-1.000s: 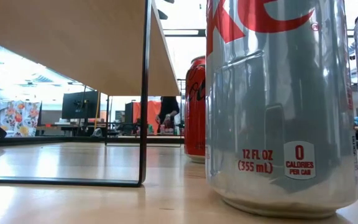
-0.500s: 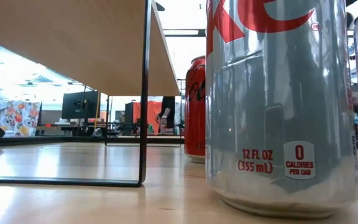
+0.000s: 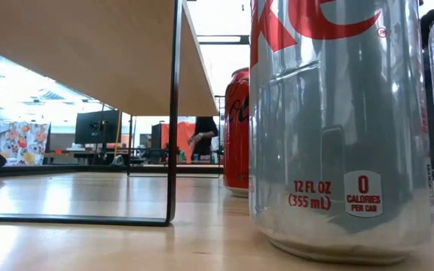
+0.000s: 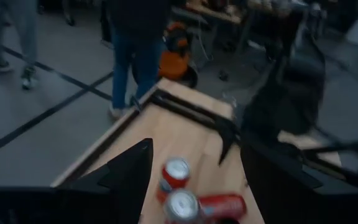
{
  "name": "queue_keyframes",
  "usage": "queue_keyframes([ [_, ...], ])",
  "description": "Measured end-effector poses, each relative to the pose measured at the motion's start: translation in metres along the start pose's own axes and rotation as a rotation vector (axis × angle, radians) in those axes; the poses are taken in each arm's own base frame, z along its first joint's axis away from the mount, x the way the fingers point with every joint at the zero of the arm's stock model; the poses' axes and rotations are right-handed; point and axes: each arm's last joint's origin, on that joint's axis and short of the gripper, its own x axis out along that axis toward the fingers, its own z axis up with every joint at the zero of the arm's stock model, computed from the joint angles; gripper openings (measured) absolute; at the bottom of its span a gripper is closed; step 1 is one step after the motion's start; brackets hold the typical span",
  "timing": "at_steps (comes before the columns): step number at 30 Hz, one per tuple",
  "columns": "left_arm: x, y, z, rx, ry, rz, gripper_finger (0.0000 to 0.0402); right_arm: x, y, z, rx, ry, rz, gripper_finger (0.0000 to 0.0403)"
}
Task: Place canned beverage on shelf
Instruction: Put the bottom orange soda can on the shelf
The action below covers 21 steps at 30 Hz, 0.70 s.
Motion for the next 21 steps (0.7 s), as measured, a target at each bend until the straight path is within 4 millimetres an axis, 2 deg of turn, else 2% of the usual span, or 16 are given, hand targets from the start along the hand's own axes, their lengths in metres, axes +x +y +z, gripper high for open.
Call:
queue_keyframes([
  [5, 0.000, -0.011, -0.006, 0.043, 0.035, -0.041, 0.0254, 0.000, 0.006, 0.006, 0.094, -0.008, 0.045, 0.0346],
  [12, 0.000, -0.014, -0.007, 0.053, 0.042, -0.037, 0.0254, 0.026, 0.025, 0.007, 0.132, -0.007, -0.108, 0.0346],
  [17, -0.001, -0.015, -0.009, 0.055, 0.056, -0.034, 0.0254, 0.044, 0.025, 0.004, 0.197, 0.052, -0.162, 0.0346],
  [21, -0.001, -0.014, -0.011, 0.058, 0.082, -0.030, 0.0254, 0.051, 0.023, -0.005, 0.238, 0.075, -0.187, 0.0348],
])
